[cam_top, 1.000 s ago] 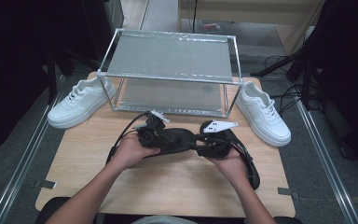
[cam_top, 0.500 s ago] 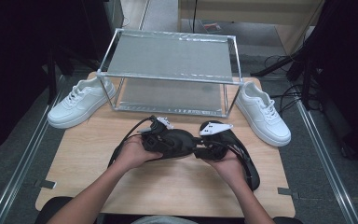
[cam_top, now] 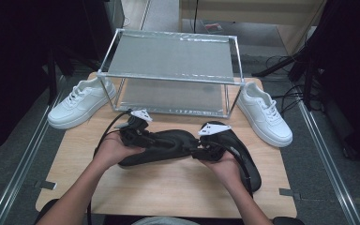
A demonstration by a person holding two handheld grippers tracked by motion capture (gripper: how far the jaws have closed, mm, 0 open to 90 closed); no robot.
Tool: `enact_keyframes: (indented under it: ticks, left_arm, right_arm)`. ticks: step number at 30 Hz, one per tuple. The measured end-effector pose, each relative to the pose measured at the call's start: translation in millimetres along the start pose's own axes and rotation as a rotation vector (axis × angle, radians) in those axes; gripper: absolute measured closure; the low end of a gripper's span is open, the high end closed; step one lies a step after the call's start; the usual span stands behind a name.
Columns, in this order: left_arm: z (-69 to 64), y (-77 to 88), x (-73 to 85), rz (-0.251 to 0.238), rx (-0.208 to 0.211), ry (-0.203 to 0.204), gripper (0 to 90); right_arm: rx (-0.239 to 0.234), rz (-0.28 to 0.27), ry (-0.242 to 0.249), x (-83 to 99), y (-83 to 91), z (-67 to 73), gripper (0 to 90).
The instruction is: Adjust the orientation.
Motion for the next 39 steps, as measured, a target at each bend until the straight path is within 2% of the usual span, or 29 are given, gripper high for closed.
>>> enact_keyframes:
  ticks: [1, 2, 3, 4, 5, 6, 7, 8, 9, 10, 12, 14, 16, 17, 20, 26, 31, 37, 39]
  left_arm:
    - [6.1, 2.5, 2.8, -0.003, -0.014, -0.001, 69.1]
    - [6.1, 2.5, 2.8, -0.003, -0.014, -0.001, 71.0]
    - [10.8, 4.0, 5.3, -0.006, -0.019, -0.001, 71.0]
    - [20.5, 5.4, 10.9, -0.006, -0.035, 0.001, 76.2]
    - [20.5, 5.4, 10.9, -0.006, -0.035, 0.001, 78.8]
    - [25.5, 5.4, 14.2, -0.002, -0.054, -0.006, 78.8]
    - [33.5, 5.7, 18.9, 0.0, -0.072, -0.01, 83.9]
    - [33.5, 5.7, 18.9, 0.0, -0.072, -0.01, 85.1]
    - [41.3, 6.5, 21.7, -0.011, -0.082, 0.001, 86.3]
    - [45.8, 6.9, 23.3, -0.023, -0.074, 0.009, 87.0]
    - [48.6, 6.9, 24.6, -0.024, -0.074, 0.018, 88.3]
    - [60.6, 5.3, 30.8, -0.039, -0.091, 0.031, 88.5]
    - [63.3, 4.2, 32.4, -0.039, -0.096, 0.036, 88.4]
    - [69.4, 0.8, 36.8, -0.022, -0.107, 0.055, 88.3]
    - [76.6, -3.8, 40.3, 0.001, -0.115, 0.076, 88.6]
    - [76.9, -11.6, 40.8, 0.017, -0.109, 0.081, 89.8]
    - [78.4, -12.1, 42.4, 0.011, -0.081, 0.121, 89.9]
    - [73.6, -11.7, 45.5, 0.02, -0.061, 0.125, 90.0]
    - [71.2, -11.2, 46.7, 0.024, -0.051, 0.131, 90.0]
  right_arm:
    - [-0.007, 0.0, 0.009, -0.3, -1.7, 1.8, 66.6]
    - [-0.011, -0.004, 0.027, -1.0, -4.2, 6.0, 69.8]
    - [-0.011, -0.004, 0.027, -1.0, -4.2, 6.0, 69.8]
    - [-0.02, -0.003, 0.044, -2.4, -8.1, 12.6, 76.5]
    - [-0.02, -0.003, 0.044, -2.4, -8.1, 12.6, 76.5]
    - [-0.028, 0.004, 0.037, -2.9, -9.8, 15.6, 78.6]
    - [-0.042, 0.018, 0.012, -3.4, -13.2, 20.3, 84.7]
    - [-0.042, 0.018, 0.012, -3.4, -13.2, 20.3, 84.7]
    - [-0.048, 0.025, 0.01, -3.4, -15.7, 22.9, 87.2]
    - [-0.047, 0.031, 0.018, -3.3, -16.9, 24.0, 89.0]
    - [-0.046, 0.044, 0.036, -2.9, -20.3, 27.0, 90.0]
    - [-0.06, 0.052, 0.042, -2.5, -25.3, 30.3, 90.0]
    - [-0.064, 0.06, 0.047, -1.5, -29.3, 33.0, 90.0]
    - [-0.064, 0.067, 0.053, -0.6, -31.9, 34.5, 90.0]
    - [-0.058, 0.075, 0.06, 1.4, -36.6, 35.2, 90.0]
    - [-0.063, 0.068, 0.045, 2.2, -37.4, 34.0, 89.6]
    - [-0.063, 0.066, 0.039, 2.1, -37.8, 33.5, 90.0]
    - [-0.083, 0.063, -0.015, 2.7, -35.1, 28.7, 90.0]
    - [-0.08, 0.059, -0.013, 2.6, -34.8, 27.5, 90.0]
Point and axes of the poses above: each handheld gripper's, and its own axes: y roughly backward along the jaws, x roughly out of its underside, z roughly to its left, the point moved 6 cm from there along -y, roughly forward along the jaws, and after that the axes turned 7 degrees about -x, right-handed, at the moved point
